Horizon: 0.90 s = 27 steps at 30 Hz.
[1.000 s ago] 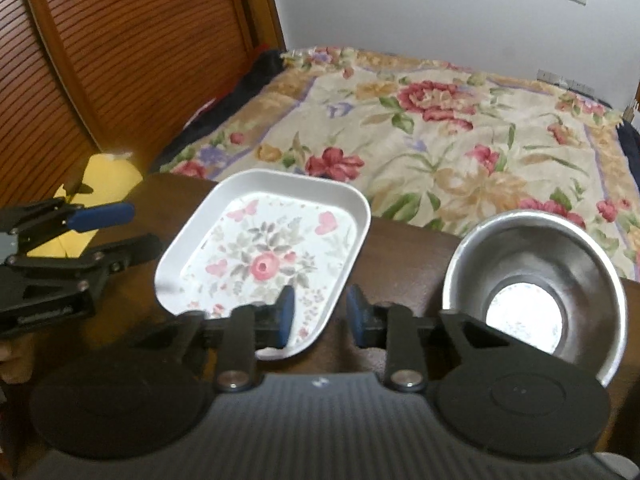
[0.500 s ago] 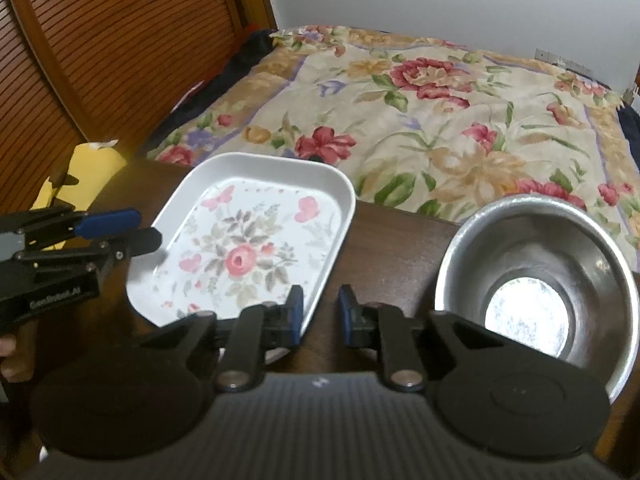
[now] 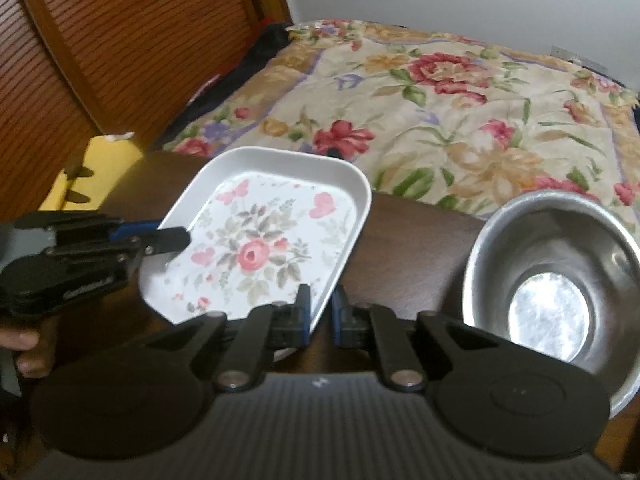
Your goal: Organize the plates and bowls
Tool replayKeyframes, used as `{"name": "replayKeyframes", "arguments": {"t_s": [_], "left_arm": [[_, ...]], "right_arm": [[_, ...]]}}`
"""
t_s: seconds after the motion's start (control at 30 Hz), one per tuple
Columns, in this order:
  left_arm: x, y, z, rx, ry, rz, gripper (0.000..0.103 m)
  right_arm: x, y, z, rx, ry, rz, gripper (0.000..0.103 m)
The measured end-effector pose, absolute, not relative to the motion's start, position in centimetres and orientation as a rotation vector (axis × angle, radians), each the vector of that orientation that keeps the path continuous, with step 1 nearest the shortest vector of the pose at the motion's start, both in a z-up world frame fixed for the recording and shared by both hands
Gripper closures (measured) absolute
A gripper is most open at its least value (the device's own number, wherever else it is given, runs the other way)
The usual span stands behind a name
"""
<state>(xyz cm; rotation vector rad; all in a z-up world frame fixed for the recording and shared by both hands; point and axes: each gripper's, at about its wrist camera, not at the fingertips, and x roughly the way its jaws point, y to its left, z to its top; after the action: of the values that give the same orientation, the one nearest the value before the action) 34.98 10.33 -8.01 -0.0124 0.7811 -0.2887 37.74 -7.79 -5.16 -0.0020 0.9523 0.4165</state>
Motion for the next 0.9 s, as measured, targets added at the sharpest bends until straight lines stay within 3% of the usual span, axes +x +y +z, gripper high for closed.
{"name": "replayKeyframes", "arguments": {"t_s": [0.9], "left_arm": [[25.9, 8.6, -0.9, 0.014, 0.651, -0.341, 0.089]], "right_arm": [[30.9, -11.1, 0.2, 0.097, 0.803, 0.416, 0.091]]}}
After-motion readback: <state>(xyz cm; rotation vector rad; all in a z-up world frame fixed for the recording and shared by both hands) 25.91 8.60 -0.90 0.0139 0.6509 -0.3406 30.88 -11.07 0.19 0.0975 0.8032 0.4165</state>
